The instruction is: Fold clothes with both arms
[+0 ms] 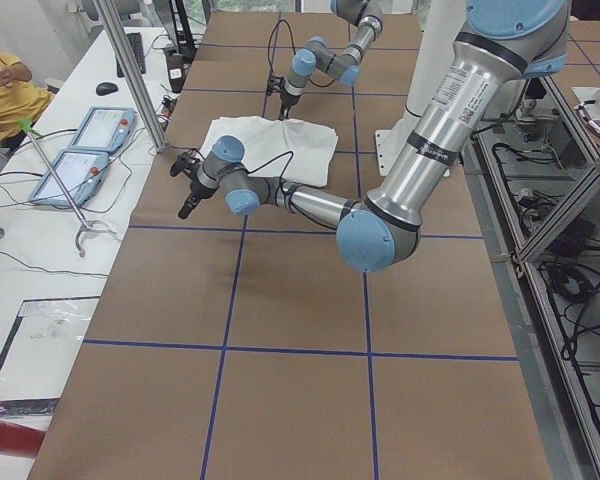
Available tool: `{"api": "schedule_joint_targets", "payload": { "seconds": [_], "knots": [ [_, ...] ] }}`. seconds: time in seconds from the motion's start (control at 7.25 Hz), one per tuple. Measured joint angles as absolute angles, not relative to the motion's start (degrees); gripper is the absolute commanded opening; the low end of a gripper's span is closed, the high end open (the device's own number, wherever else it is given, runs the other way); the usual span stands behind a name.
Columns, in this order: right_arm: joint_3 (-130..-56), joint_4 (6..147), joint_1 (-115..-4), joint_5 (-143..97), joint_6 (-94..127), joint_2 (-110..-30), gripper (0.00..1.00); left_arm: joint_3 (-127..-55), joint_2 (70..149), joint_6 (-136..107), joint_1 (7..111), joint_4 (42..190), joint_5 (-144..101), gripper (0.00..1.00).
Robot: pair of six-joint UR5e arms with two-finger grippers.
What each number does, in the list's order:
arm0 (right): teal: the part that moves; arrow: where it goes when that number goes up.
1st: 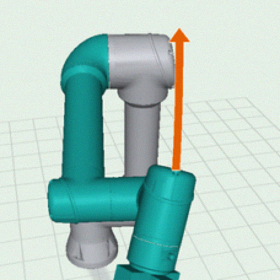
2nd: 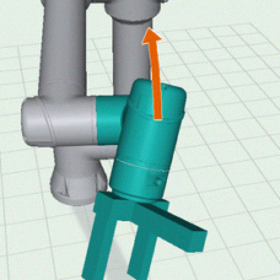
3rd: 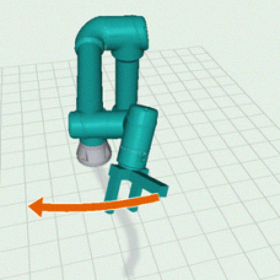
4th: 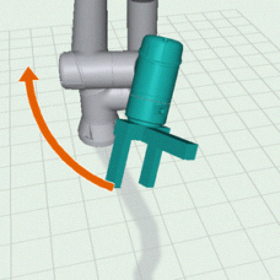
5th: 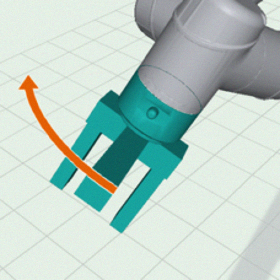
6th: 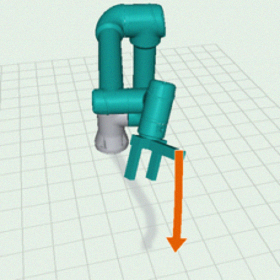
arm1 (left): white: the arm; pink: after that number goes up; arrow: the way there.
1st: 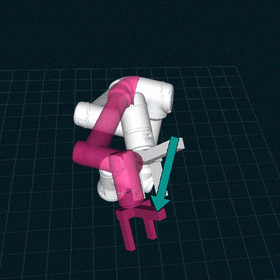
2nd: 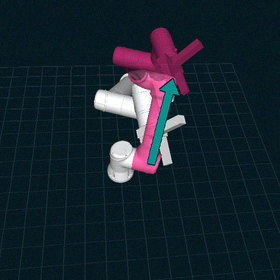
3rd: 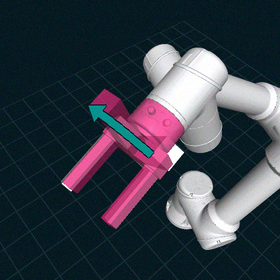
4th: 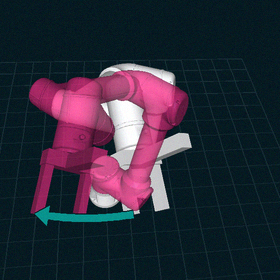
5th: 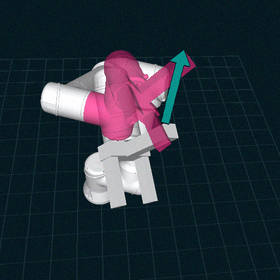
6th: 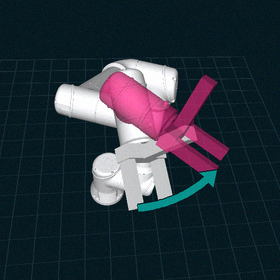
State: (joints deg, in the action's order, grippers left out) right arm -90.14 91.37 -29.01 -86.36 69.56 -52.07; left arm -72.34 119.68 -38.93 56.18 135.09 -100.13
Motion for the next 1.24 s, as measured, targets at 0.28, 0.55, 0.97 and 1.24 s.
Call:
{"api": "schedule_joint_targets", "payload": {
  "seconds": [0.28, 0.55, 0.97, 1.24],
  "knots": [
    [-91.6, 89.9, -30.1, -86.8, 69.2, -51.7, 1.0, -74.5, 119.1, -39.0, 56.2, 134.8, -103.9, 1.0],
    [-98.8, 85.0, -31.1, -90.5, 70.1, -55.8, 1.0, -82.2, 115.2, -43.1, 54.9, 134.5, -110.9, 1.0],
    [-111.3, 79.9, -29.6, -91.6, 76.9, -66.9, 1.0, -97.9, 106.1, -61.5, 40.7, 134.4, -107.4, 1.0],
    [-113.1, 79.2, -28.8, -91.3, 78.7, -68.5, 1.0, -99.9, 105.0, -70.6, 29.7, 134.3, -99.1, 1.0]
  ]
}}
